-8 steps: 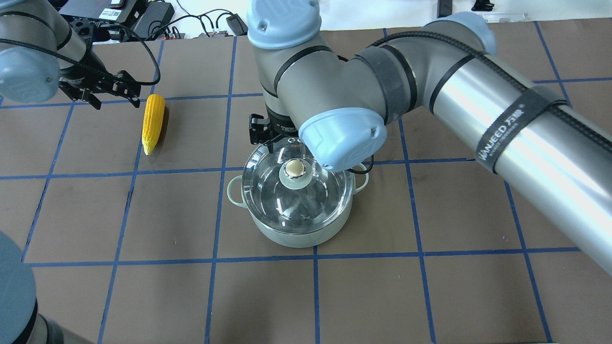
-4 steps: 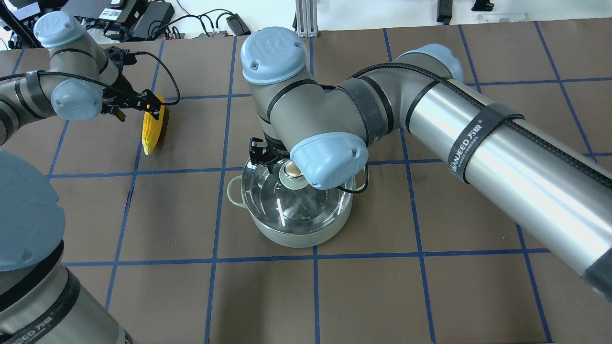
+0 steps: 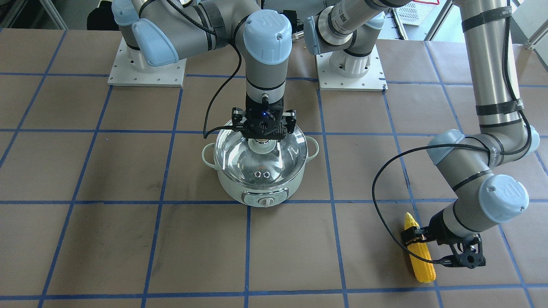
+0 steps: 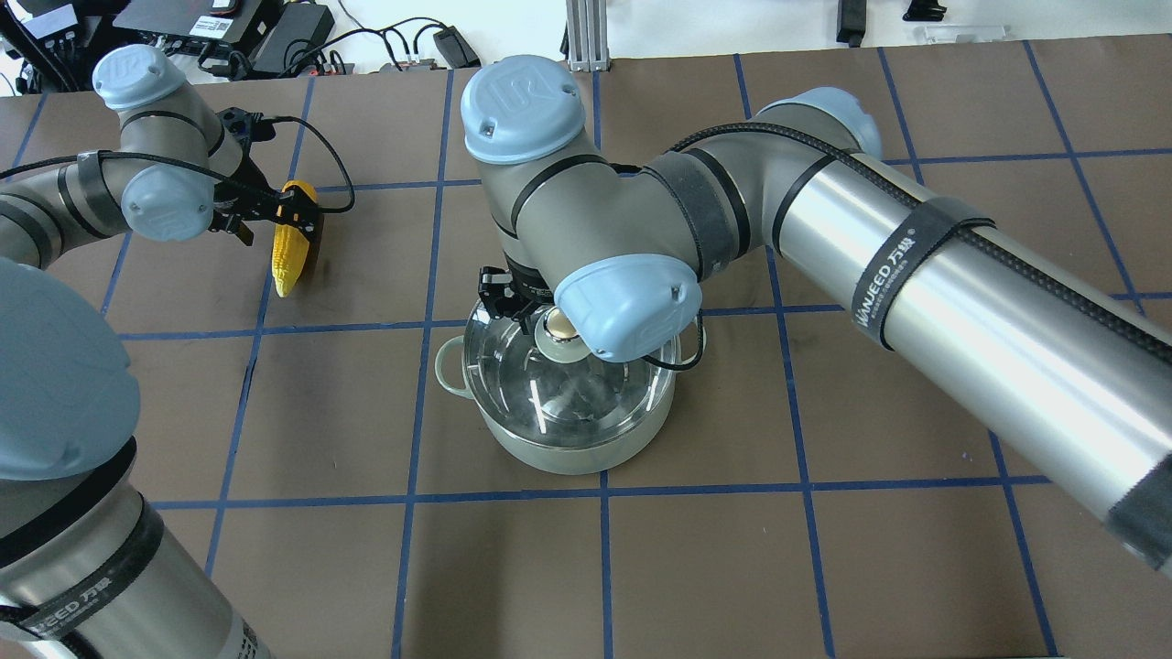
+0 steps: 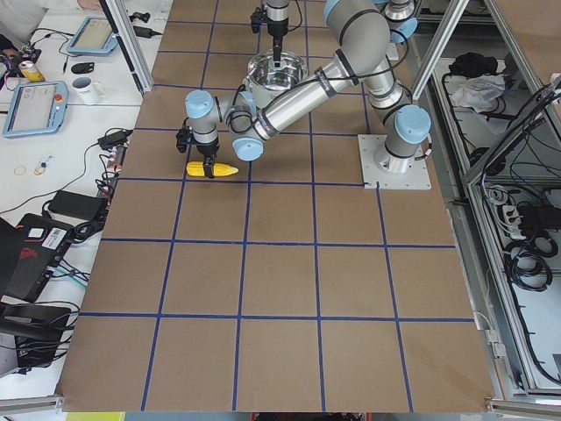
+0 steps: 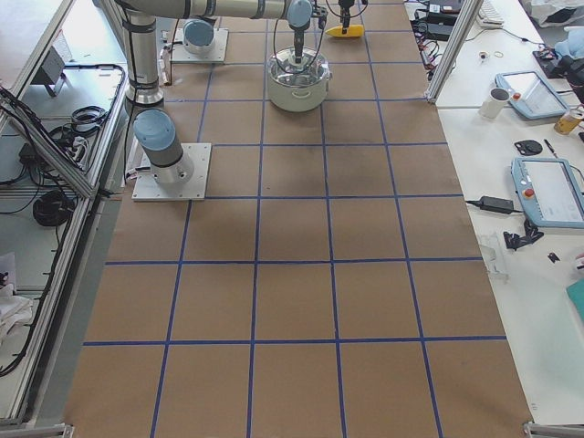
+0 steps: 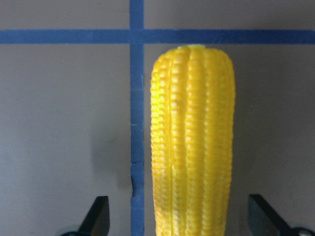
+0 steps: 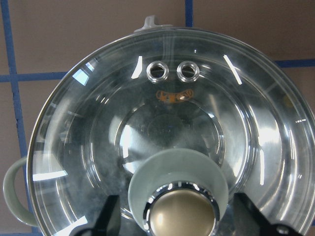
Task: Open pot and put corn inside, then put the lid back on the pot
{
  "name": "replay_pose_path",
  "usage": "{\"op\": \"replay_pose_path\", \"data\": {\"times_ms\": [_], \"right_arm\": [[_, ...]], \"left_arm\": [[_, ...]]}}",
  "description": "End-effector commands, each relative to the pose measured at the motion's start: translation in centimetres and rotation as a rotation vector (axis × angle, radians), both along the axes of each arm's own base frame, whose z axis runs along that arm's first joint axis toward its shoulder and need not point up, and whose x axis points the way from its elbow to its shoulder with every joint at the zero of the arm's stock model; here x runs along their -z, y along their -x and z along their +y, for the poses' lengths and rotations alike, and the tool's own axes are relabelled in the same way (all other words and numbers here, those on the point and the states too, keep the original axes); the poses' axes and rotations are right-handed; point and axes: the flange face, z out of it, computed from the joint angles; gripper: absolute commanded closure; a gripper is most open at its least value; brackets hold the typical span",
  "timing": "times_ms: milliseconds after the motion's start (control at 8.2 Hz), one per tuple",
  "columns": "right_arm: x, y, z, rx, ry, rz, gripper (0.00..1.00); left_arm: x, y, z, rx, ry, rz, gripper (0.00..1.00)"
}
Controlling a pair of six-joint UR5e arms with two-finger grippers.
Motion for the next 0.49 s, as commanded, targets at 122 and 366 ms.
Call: {"op": "replay_pose_path", "data": {"times_ms": [122, 366], "right_arm": [[0.45, -0.05, -0.14, -0.005, -0.005, 0.005, 0.29], [0.54, -0.06, -0.17, -0.006, -0.006, 0.006, 0.33]], "left_arm": [[1.53, -0.04, -0.10, 0.002, -0.022, 0.006, 0.48], [1.36, -0.06, -0.23, 0.001, -0.018, 0.008, 1.00]]}}
